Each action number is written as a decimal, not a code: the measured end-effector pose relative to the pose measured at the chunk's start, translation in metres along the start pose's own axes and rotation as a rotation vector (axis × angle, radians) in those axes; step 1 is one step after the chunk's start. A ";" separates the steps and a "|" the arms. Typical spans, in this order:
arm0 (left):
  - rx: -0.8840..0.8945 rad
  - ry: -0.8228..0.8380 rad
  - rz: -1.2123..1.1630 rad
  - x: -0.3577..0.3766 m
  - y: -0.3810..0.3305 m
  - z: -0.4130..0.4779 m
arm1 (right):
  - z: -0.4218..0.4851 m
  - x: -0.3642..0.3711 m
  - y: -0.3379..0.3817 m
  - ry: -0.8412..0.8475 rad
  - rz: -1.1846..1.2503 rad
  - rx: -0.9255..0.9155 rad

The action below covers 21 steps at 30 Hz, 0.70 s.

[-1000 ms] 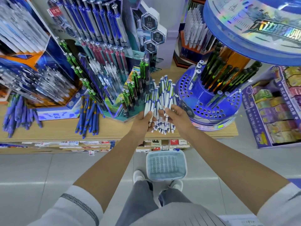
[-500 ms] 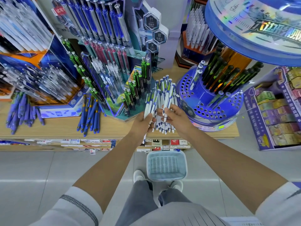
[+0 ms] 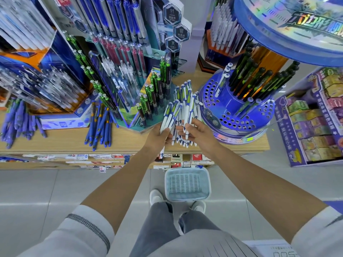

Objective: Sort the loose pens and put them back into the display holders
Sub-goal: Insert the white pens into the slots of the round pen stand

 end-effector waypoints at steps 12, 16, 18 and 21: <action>-0.046 0.021 0.012 -0.005 0.017 -0.016 | -0.011 -0.001 -0.012 -0.037 0.019 0.051; -0.024 0.040 0.027 -0.001 0.019 -0.019 | -0.015 0.008 -0.023 -0.012 -0.001 0.109; -0.028 0.023 0.033 -0.001 0.019 -0.018 | -0.016 0.009 -0.026 -0.027 0.005 0.104; -0.036 -0.016 0.027 -0.005 0.022 -0.018 | -0.017 0.007 -0.029 -0.040 0.001 0.101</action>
Point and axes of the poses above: each hand's wrist, its own z-axis towards the middle knuckle, its own x-axis out of the palm, y = z × x, the point moved 2 cm from there along z, towards the middle knuckle, and after that the axes turned 14 degrees about z, right-handed, at the moved point
